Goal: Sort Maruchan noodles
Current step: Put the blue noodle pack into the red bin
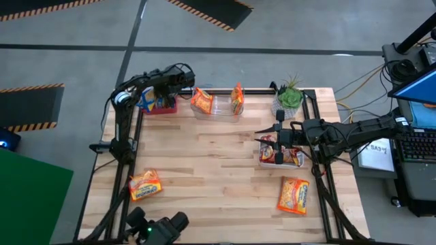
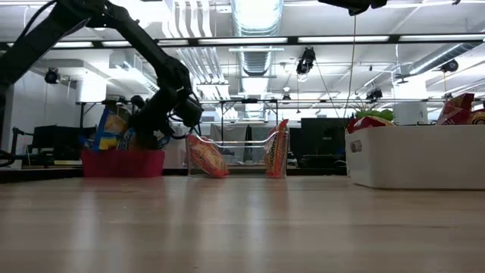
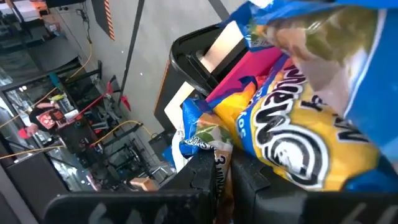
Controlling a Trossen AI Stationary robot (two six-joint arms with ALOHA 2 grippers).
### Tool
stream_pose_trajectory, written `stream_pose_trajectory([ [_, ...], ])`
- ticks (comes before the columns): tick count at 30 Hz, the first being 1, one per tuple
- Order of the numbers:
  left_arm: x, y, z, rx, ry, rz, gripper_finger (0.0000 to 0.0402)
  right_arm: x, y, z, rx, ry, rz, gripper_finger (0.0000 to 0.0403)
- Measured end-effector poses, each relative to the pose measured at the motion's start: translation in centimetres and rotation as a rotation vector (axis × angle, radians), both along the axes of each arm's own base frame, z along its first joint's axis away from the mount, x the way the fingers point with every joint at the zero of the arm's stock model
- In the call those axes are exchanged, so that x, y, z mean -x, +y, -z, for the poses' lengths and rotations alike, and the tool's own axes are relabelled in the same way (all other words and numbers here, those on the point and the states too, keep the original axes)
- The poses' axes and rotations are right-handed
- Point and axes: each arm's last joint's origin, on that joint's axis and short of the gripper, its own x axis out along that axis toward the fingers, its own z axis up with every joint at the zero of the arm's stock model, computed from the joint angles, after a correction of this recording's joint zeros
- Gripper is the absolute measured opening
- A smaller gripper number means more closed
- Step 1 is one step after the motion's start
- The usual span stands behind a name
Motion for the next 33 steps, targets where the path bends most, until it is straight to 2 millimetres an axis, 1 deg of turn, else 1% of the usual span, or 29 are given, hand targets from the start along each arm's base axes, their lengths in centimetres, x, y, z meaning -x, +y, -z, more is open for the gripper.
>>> stream_pose_trajectory([
  [6, 0.4, -0.5, -2.5, -0.056, -0.049, -0.001, 0.0036, 0.0, 0.0, 0.0, 0.004, 0.001, -0.001, 0.0098],
  [13, 1.4, -2.0, -6.6, -0.146, -0.132, -0.005, 0.0077, 0.0, 0.0, 0.0, 0.006, 0.0, -0.001, 0.0098],
  [17, 2.2, -3.5, -9.0, -0.163, -0.198, -0.034, 0.0083, 0.0, 0.0, 0.0, 0.005, 0.001, -0.001, 0.0098],
  [21, 3.1, -4.6, -10.5, -0.205, -0.246, -0.078, 0.0077, 0.0, 0.0, 0.0, 0.0, 0.0, 0.0, 0.0098],
  [23, 3.3, -4.8, -10.4, -0.202, -0.261, -0.092, 0.0076, 0.0, 0.0, 0.0, -0.001, 0.0, 0.0, 0.0098],
  [26, 3.5, -5.1, -9.7, -0.159, -0.272, -0.109, 0.0075, 0.0, 0.0, 0.0, -0.001, 0.0, 0.0, 0.0098],
  [29, 3.8, -5.5, -8.2, -0.12, -0.246, -0.13, 0.0075, 0.0, 0.0, 0.0, -0.001, 0.0, 0.0, 0.0098],
  [33, 4.2, -5.8, -5.6, -0.132, -0.209, -0.137, 0.0075, 0.0, 0.0, 0.0, 0.0, 0.0, 0.0, 0.0098],
])
